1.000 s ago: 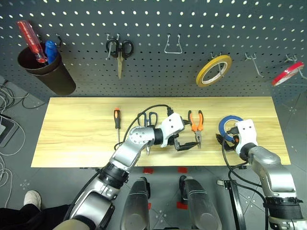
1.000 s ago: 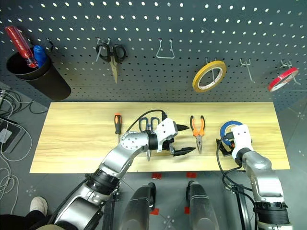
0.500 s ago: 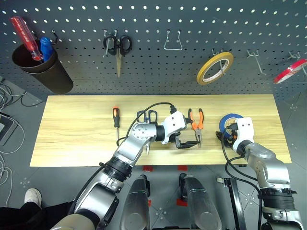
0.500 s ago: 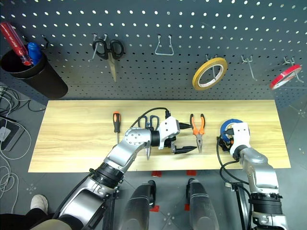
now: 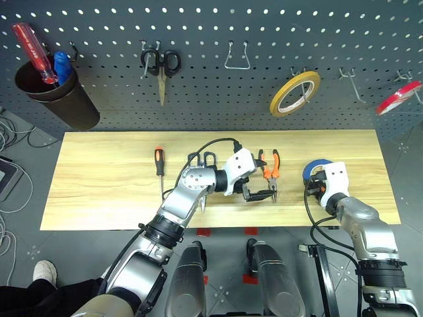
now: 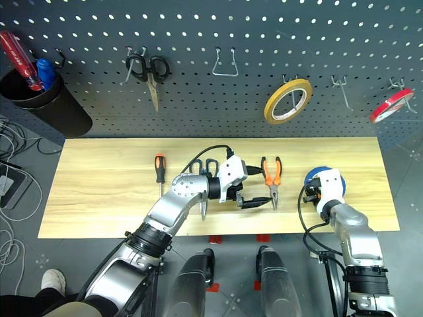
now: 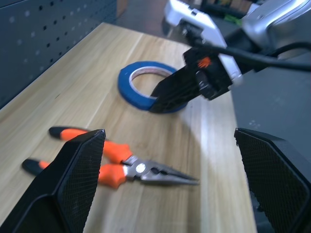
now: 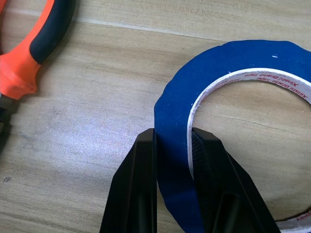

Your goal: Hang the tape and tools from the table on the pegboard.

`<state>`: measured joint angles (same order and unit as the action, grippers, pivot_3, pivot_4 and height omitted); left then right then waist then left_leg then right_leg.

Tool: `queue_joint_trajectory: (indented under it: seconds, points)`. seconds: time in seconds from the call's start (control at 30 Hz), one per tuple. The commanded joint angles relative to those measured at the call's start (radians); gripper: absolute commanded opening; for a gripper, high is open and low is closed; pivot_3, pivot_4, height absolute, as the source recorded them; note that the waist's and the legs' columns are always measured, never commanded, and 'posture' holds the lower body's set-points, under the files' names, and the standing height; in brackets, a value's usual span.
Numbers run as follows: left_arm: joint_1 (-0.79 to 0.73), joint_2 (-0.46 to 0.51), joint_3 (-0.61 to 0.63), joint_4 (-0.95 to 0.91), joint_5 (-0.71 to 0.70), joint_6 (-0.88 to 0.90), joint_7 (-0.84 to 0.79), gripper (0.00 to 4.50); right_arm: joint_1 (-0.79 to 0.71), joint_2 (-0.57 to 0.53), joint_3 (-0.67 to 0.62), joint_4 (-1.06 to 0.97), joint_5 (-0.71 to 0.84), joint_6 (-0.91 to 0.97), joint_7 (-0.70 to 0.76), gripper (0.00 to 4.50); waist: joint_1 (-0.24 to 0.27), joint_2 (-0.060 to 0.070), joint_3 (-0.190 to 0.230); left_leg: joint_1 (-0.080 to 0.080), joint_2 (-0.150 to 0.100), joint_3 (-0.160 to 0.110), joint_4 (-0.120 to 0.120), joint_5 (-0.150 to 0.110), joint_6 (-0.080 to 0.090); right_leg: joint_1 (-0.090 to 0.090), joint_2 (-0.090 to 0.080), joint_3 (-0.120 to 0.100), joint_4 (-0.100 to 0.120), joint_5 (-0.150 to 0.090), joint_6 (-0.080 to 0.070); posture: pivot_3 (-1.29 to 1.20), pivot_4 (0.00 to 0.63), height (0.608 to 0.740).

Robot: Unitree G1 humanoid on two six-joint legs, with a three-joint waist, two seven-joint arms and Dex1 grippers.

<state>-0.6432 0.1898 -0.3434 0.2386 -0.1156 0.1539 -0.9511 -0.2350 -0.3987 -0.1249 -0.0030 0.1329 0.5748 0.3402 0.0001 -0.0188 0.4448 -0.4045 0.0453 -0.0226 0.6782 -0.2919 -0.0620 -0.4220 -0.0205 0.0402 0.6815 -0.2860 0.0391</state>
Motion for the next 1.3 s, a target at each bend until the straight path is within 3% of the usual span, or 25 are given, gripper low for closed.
queue_joint_trajectory:
  seconds: [0.03, 0.27, 0.43, 0.7, 1.03, 1.3]
  points:
    - [0.034, 0.000, 0.017, -0.110, -0.042, 0.019, -0.008, 4.50, 0.073, -0.011, 0.039, -0.099, -0.053, -0.051, -0.024, 0.68, 0.000, 0.000, 0.000, 0.000, 0.000, 0.000, -0.001, 0.000, -0.001, 0.000, 0.000, 0.000, 0.000, 0.000, 0.000, 0.05, 0.419, 0.740]
    - [0.152, 0.034, 0.066, -0.336, -0.096, 0.166, 0.063, 4.50, 0.196, 0.003, 0.056, -0.336, -0.183, -0.171, -0.151, 0.68, -0.001, 0.005, -0.027, -0.018, 0.000, 0.000, 0.002, 0.003, -0.006, -0.020, -0.002, -0.001, 0.003, 0.001, 0.001, 0.01, 0.321, 0.740]
    - [0.209, 0.057, 0.074, -0.451, -0.114, 0.228, 0.105, 4.50, 0.292, 0.028, 0.096, -0.443, -0.342, -0.325, -0.280, 0.68, -0.001, 0.006, -0.074, -0.021, -0.001, 0.000, 0.001, 0.004, -0.007, -0.020, -0.002, -0.005, 0.001, 0.001, 0.002, -0.01, 0.256, 0.740]
    - [0.125, 0.034, 0.113, -0.403, -0.115, 0.234, 0.180, 4.50, 0.283, 0.050, 0.138, -0.396, -0.526, -0.548, -0.430, 0.68, -0.002, 0.004, -0.145, -0.021, -0.003, 0.001, 0.001, 0.004, -0.007, -0.018, -0.002, -0.005, 0.000, 0.001, 0.002, 0.00, 0.200, 0.740]
    - [0.010, -0.076, 0.081, -0.277, -0.090, 0.164, 0.229, 4.50, 0.045, 0.052, 0.093, -0.117, -0.409, -0.697, -0.398, 0.68, 0.000, 0.003, -0.179, -0.021, -0.004, 0.002, 0.002, 0.004, -0.006, -0.018, -0.002, -0.004, 0.000, 0.001, 0.001, 0.02, 0.176, 0.740]
    - [-0.008, -0.109, 0.064, -0.249, -0.079, 0.130, 0.231, 4.50, -0.044, 0.073, 0.066, 0.005, -0.270, -0.682, -0.308, 0.68, -0.001, 0.004, -0.186, -0.020, -0.004, 0.004, 0.001, 0.005, -0.006, -0.018, -0.002, -0.003, 0.001, 0.001, 0.001, 0.03, 0.167, 0.740]
